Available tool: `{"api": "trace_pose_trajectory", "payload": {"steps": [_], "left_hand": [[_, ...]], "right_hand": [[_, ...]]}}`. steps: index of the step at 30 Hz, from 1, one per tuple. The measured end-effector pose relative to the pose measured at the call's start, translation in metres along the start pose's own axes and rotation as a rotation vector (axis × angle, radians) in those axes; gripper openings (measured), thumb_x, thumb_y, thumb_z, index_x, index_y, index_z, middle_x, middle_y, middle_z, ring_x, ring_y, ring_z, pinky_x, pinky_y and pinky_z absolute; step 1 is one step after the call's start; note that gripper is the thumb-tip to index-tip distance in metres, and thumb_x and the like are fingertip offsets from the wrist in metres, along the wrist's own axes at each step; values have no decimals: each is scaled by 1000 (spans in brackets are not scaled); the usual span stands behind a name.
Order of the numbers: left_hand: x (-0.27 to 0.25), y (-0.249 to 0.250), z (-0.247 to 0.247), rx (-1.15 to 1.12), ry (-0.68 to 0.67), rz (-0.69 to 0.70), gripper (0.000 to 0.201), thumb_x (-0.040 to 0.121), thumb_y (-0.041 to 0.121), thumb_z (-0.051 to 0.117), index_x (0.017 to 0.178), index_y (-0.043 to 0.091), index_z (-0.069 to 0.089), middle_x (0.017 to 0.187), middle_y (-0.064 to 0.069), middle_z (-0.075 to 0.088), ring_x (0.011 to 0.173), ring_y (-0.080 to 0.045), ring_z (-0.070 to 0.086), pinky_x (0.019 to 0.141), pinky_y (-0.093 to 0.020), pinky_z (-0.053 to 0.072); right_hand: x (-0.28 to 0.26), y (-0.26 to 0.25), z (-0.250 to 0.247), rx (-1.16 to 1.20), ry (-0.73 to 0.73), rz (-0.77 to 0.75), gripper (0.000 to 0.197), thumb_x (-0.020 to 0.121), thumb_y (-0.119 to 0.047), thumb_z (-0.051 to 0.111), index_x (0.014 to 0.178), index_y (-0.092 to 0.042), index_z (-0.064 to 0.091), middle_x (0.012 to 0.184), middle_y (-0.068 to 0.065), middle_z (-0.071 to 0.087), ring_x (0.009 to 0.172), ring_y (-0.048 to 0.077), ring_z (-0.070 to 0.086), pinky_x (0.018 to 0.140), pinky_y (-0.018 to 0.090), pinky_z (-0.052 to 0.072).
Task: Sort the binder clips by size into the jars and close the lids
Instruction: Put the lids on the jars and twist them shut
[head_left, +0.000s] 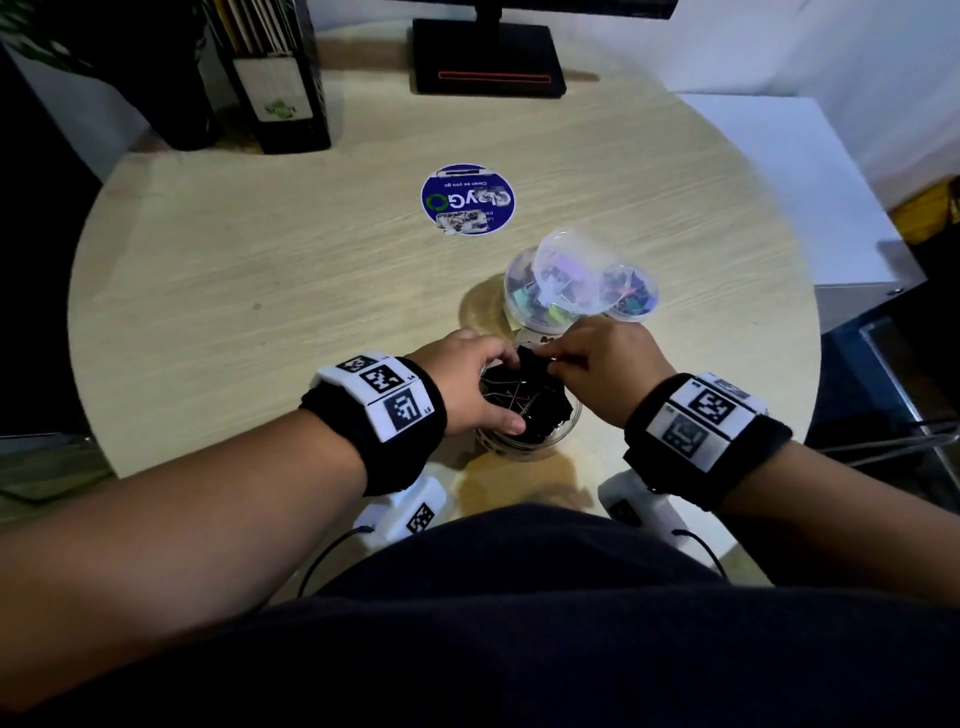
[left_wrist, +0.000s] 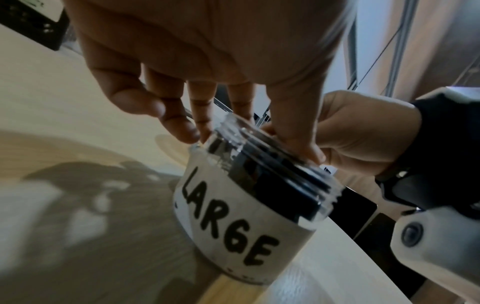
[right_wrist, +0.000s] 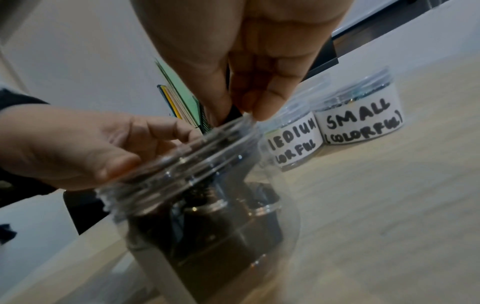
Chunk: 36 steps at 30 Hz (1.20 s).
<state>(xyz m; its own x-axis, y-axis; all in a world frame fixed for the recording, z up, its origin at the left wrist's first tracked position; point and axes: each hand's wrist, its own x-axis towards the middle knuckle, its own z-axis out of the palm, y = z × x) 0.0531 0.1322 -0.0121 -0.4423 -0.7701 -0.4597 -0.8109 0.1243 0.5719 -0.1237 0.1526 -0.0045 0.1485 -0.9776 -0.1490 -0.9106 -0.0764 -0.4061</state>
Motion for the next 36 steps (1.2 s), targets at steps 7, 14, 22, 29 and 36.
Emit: {"api": "trace_pose_trajectory", "payload": {"steps": [7,14,22,29,36], "left_hand": [[1,11,1,107,7,-25,63,68,39,79,121,28,47,132,1,42,116,-18,46,82,-24,33],[2,15,0,171,4,-37,68,67,42,78,124,27,45,127,0,45,110,-22,51,84,-29,42],[0,2,-1,73,32,-6,65,63,48,79,118,31,49,123,3,47,110,-18,50,92,-29,42],[-3,6,-12,82,125,169,75,64,51,77,130,35,45,141,9,37,127,-20,33,105,-30,29],[1,5,-7,312,74,210,69,69,55,70,132,39,46,141,20,33,129,-16,27,103,-34,27]], "right_hand": [[8,-5,-3,-28,-71,100,25,83,-20,65,106,-25,71,105,2,69,100,21,60,85,26,43],[22,-13,-2,-23,-66,159,10,74,-27,72,79,-23,64,82,1,61,88,23,60,74,27,45],[26,-1,-11,-94,13,119,27,79,-52,61,80,-25,65,88,2,59,88,24,58,75,31,45],[57,31,-36,-316,-3,278,53,74,-65,57,118,-34,56,140,-2,41,128,29,32,101,44,35],[52,29,-31,-359,-80,149,54,62,-63,71,108,-36,60,149,-3,31,136,27,23,104,46,29]]}}
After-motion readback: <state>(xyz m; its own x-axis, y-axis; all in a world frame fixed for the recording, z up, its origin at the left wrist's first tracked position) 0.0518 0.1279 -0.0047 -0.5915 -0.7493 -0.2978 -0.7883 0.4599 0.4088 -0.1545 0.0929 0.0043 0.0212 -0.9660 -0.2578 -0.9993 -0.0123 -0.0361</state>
